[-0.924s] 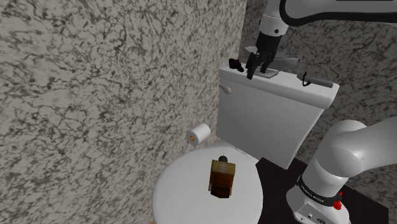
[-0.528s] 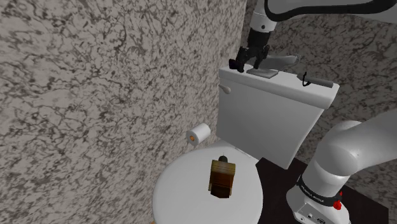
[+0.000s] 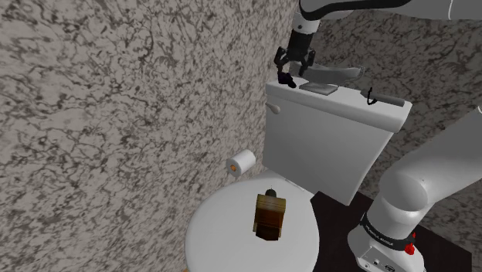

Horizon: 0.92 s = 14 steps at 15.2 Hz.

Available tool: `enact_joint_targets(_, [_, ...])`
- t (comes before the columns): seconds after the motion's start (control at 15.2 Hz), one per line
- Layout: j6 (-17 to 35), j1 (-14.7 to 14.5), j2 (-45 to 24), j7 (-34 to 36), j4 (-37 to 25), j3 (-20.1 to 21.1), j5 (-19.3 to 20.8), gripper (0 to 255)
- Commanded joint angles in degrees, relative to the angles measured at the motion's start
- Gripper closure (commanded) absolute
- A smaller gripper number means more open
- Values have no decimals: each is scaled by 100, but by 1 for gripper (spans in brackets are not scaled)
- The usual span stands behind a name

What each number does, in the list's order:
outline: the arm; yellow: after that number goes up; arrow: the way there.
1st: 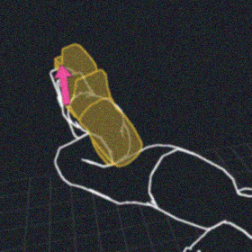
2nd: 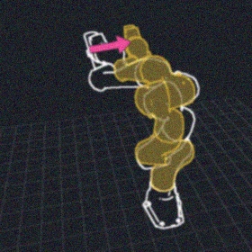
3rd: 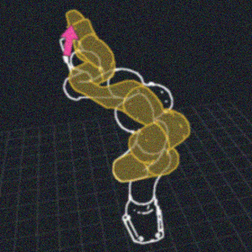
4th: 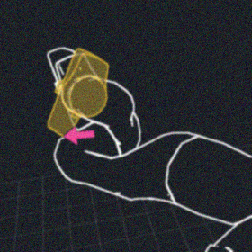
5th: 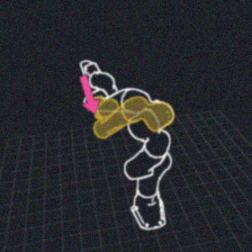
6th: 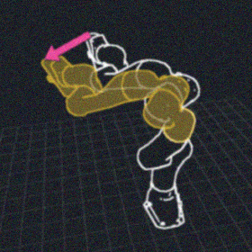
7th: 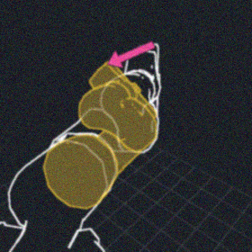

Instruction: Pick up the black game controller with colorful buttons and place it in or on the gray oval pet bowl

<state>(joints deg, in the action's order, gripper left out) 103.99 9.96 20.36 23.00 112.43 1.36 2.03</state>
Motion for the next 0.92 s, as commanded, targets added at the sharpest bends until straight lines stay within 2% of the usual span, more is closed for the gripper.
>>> enact_joint_targets(0.0, [18,125,-334,291,-353,-71,-38,0])
enact_joint_targets(0.26, [27,338,-988,805,-1066,-229,-130,0])
enact_joint_targets(0.86, [597,343,-1050,805,-557,-232,-130,0])
